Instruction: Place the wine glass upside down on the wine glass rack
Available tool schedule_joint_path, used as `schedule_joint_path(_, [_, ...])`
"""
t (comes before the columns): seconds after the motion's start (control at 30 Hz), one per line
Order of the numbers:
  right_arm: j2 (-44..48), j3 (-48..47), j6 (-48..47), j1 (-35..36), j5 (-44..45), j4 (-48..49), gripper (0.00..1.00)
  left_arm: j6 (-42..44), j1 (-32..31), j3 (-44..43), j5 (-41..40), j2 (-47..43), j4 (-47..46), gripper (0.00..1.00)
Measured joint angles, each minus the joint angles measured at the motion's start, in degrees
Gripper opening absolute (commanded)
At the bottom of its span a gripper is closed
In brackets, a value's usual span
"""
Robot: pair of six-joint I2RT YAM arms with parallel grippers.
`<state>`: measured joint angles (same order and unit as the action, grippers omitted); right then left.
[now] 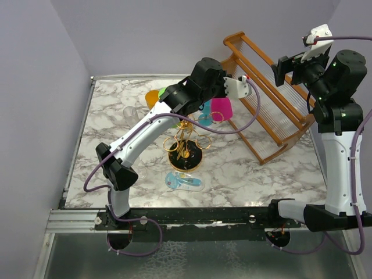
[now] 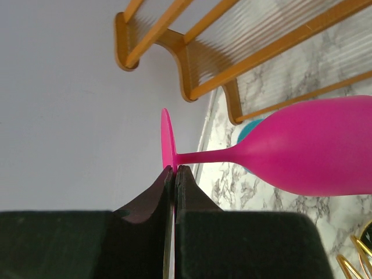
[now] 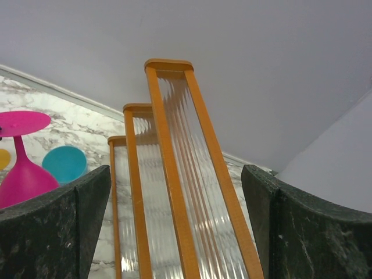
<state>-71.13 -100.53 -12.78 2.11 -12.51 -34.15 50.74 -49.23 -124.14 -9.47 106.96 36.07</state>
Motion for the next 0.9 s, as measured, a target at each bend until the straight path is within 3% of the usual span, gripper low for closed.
schedule_joint_path(0.37, [-0.1,0.6,0.5,-0.3,-3.1,0.0,0.93,0.8,-0.2,1.0,5.7,-0.5,6.5,0.00])
schedule_joint_path(0.9, [-0.2,2.5,0.5,-0.7,-5.1,0.6,0.93,1.7,-3.1,1.2,4.9,-3.0,13.1,0.00])
